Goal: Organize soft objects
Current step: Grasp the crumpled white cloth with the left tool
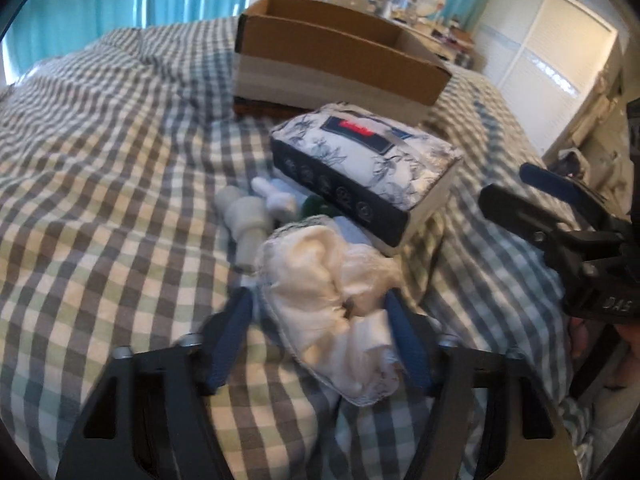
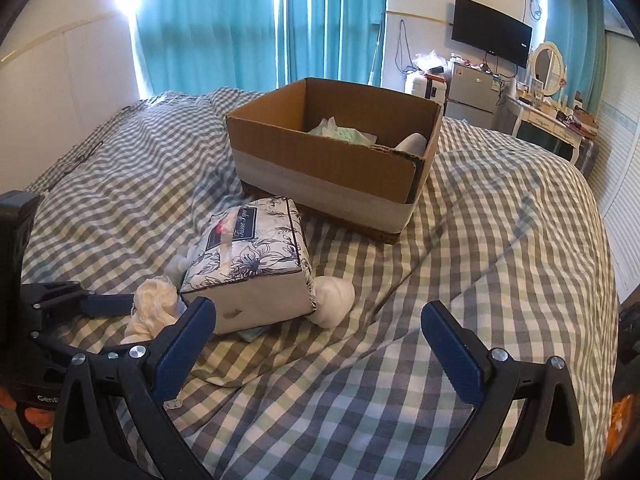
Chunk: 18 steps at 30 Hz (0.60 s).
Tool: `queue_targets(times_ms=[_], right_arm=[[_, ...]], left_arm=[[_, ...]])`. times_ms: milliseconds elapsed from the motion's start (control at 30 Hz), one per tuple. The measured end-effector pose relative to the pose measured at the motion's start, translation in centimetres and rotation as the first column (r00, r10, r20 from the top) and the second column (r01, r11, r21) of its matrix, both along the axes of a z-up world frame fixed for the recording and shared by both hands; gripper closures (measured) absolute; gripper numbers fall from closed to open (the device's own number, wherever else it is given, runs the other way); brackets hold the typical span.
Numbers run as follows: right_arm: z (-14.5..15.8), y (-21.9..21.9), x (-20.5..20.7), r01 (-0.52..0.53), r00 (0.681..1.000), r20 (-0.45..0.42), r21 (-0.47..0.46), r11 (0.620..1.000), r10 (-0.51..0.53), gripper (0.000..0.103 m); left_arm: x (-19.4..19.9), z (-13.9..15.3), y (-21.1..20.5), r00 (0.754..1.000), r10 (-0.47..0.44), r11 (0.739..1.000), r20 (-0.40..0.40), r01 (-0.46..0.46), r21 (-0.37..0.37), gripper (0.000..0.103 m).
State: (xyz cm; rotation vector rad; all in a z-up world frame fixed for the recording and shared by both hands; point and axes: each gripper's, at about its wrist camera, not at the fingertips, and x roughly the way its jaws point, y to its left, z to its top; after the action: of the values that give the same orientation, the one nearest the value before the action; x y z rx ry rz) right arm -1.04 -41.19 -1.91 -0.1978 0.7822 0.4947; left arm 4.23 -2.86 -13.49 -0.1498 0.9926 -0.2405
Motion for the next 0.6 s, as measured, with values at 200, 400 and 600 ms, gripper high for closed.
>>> queue_targets(times_ms=[200,400,600], right_arm=[[-0.1,0.4,0.1,-0.007,1.0,-0.002,-0.008,1.0,0.007,0.0],[0.1,0.9,-0.1,-0.039,0.999,0.0,0.003,0.999,0.039,0.0],[0.5,2.5,-0.1,-0.11,0.994,-0.018,0.029,0.994,0.11,0.0]], left_arm=[[-0.6,0.6,-1.0,0.996,-0.085,0.995,0.018,0.086,-0.043,0.093],[-0.2,2.0,0.0,0.998,-0.039,0.999,0.051,0.041,-0.033,0.095],[0.5,3.1,2.4,0.994,0.07,0.996,0.078,-0.074,0.044,0.095]])
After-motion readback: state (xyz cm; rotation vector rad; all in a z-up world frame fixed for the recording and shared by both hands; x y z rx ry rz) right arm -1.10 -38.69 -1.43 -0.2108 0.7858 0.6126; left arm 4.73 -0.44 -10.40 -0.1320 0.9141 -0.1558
